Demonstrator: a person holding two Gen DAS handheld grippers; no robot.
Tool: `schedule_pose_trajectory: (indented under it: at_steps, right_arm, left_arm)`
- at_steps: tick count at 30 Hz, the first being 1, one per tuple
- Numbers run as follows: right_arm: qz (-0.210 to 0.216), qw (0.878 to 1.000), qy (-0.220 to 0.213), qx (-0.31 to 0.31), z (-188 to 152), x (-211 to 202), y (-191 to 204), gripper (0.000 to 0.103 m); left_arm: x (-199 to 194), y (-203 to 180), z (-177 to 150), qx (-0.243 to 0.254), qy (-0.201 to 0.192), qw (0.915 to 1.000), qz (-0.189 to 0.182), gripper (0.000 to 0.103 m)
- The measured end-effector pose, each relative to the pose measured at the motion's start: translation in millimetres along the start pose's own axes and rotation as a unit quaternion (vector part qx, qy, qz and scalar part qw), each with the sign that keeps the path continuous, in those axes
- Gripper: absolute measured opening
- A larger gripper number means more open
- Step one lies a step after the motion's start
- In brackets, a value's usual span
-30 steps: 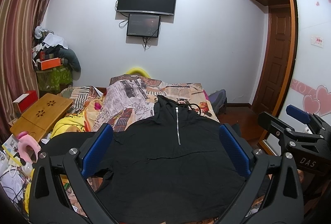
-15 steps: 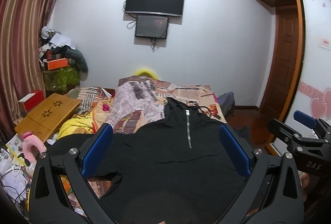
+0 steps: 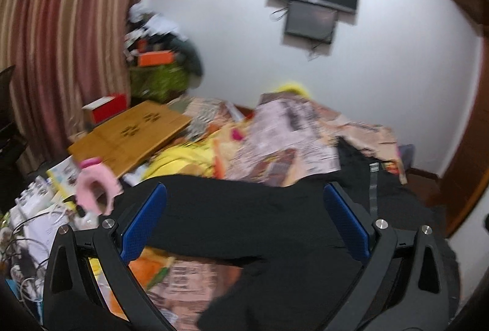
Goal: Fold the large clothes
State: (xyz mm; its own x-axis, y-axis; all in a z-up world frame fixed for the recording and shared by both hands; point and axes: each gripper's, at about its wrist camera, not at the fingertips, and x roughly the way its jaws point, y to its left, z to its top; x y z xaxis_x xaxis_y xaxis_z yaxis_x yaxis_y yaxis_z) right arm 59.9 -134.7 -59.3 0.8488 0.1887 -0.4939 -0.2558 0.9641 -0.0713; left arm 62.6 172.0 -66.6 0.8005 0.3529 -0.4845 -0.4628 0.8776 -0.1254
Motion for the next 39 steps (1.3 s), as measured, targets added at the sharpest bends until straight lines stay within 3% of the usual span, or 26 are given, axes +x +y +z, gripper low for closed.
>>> schedule_pose_trajectory:
  at_steps: [7,12,14,18,21,23,31,37,39]
  right_arm:
    - [0.003,0.999,0.039,-0.007,-5.3,38.0,3.8,0.103]
    - [-0.004,0.997,0.074,-0.024,-8.1,71.6,8.1,0.103]
    - [-0.007,0.996,0.085,-0.041,-8.9,83.5,12.4,0.103]
    - [0.006,0.993,0.105,-0.052,-9.1,103.4,16.2,0.103]
    - [0.022,0.991,0.123,-0.049,-8.8,118.9,17.8,0.103]
    - [0.024,0.990,0.133,-0.051,-8.5,128.1,19.7,0.103]
    - [0.030,0.984,0.166,-0.062,-10.1,154.5,28.4,0.103]
    - [0.027,0.980,0.179,-0.078,-16.6,156.4,34.2,0.103]
    - [0.025,0.980,0.180,-0.083,-15.9,157.3,33.1,0.103]
  left_arm:
    - [65.2,55.6,-24.4,-0.023,0.079,0.9952,0.054,0.103]
    - [108.4,100.6,-53.2,-0.084,0.160,0.9825,0.046,0.102]
    - [124.1,114.4,-64.3,-0.103,0.184,0.9764,0.045,0.096]
    - [149.6,141.9,-84.6,-0.153,0.230,0.9607,0.028,0.087]
    - [165.3,165.7,-97.6,-0.223,0.255,0.9409,0.001,0.080]
    - [173.7,178.1,-104.6,-0.261,0.266,0.9279,-0.017,0.071]
    - [199.7,211.5,-129.0,-0.349,0.290,0.8904,-0.039,0.060]
    - [215.4,221.8,-139.8,-0.365,0.295,0.8829,-0.018,0.044]
    - [216.2,219.2,-136.0,-0.352,0.290,0.8897,-0.004,0.037]
